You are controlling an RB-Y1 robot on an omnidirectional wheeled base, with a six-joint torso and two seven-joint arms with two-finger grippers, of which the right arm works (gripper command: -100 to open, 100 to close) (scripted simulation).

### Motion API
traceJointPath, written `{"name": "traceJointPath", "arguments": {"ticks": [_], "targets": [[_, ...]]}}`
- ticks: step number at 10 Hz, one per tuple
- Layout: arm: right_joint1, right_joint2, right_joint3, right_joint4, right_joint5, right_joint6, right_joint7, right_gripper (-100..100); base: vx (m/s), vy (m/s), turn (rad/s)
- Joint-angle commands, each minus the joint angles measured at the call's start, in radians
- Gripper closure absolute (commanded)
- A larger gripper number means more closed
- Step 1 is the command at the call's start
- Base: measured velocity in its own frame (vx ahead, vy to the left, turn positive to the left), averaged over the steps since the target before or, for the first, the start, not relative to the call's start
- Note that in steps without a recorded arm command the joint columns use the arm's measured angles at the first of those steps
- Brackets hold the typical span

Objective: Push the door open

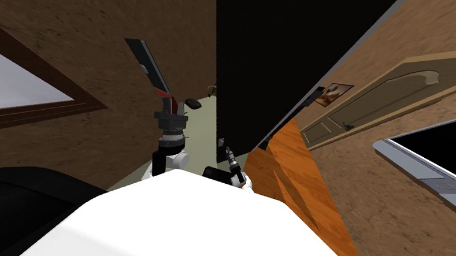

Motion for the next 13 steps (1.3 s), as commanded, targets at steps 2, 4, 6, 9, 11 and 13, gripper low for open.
{"name": "traceJointPath", "arguments": {"ticks": [2,4,6,9,11,13], "targets": [[0.013,0.005,0.008,-0.018,-0.006,-0.005,-0.006,-100,-0.240,-0.060,-0.046],[0.008,0.001,0.002,-0.010,-0.005,-0.007,-0.003,-100,-0.018,0.015,0.017],[0.007,0.002,-0.002,-0.006,-0.005,-0.011,0.000,-100,0.161,0.118,0.020],[0.004,0.010,-0.010,0.002,-0.006,-0.018,0.006,-100,0.221,0.141,0.025],[0.002,0.014,-0.012,0.007,-0.006,-0.020,0.006,-100,0.124,0.104,0.006],[0.002,0.014,-0.012,0.007,-0.006,-0.020,0.006,100,-0.020,-0.017,0.013]]}}
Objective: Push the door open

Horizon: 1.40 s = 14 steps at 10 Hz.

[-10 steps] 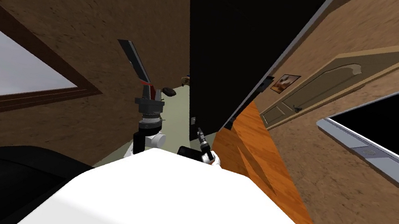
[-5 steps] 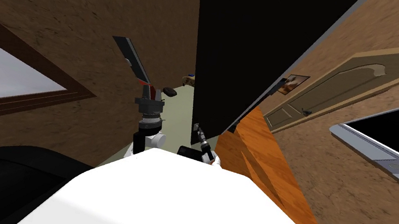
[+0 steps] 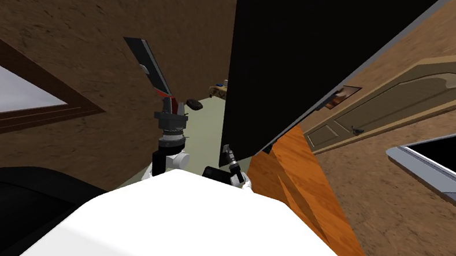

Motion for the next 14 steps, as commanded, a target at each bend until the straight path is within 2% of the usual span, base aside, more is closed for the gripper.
{"name": "traceJointPath", "arguments": {"ticks": [1,4,5,7,10,11,12,14], "targets": [[0.002,-0.001,0.001,0.001,0.000,0.000,0.000,100,-0.020,-0.018,0.003],[0.002,-0.001,0.001,0.001,0.000,0.000,0.000,100,-0.008,-0.005,-0.003],[0.001,-0.001,-0.022,0.009,-0.005,0.003,0.006,100,0.081,0.124,-0.052],[-0.002,0.001,-0.047,0.016,-0.011,0.003,0.013,100,0.115,0.172,-0.064],[-0.009,0.015,-0.106,0.031,-0.026,0.003,0.029,100,0.162,0.199,-0.063],[-0.009,0.015,-0.106,0.031,-0.026,0.003,0.029,100,0.143,0.122,-0.022],[-0.013,0.024,-0.133,0.038,-0.032,0.002,0.036,100,0.144,0.150,-0.050],[-0.016,0.037,-0.159,0.045,-0.039,0.002,0.043,100,0.135,0.187,-0.074]]}}
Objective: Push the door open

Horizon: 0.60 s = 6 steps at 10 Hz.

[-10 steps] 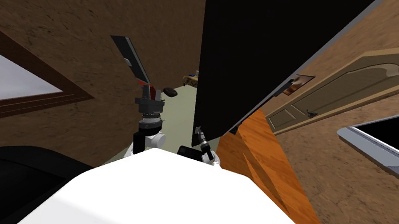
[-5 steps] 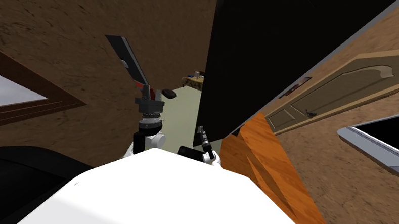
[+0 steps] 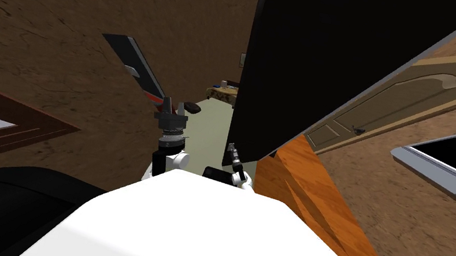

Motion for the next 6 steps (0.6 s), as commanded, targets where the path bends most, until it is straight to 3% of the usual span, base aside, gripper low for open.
{"name": "traceJointPath", "arguments": {"ticks": [1,3,6], "targets": [[0.000,0.000,0.000,0.000,0.000,0.000,0.000,100,0.063,0.089,-0.045],[-0.005,-0.015,-0.039,0.004,-0.013,-0.001,0.012,100,0.140,0.140,-0.067],[-0.011,-0.017,-0.085,0.012,-0.027,-0.002,0.025,100,0.175,0.180,-0.072]]}}
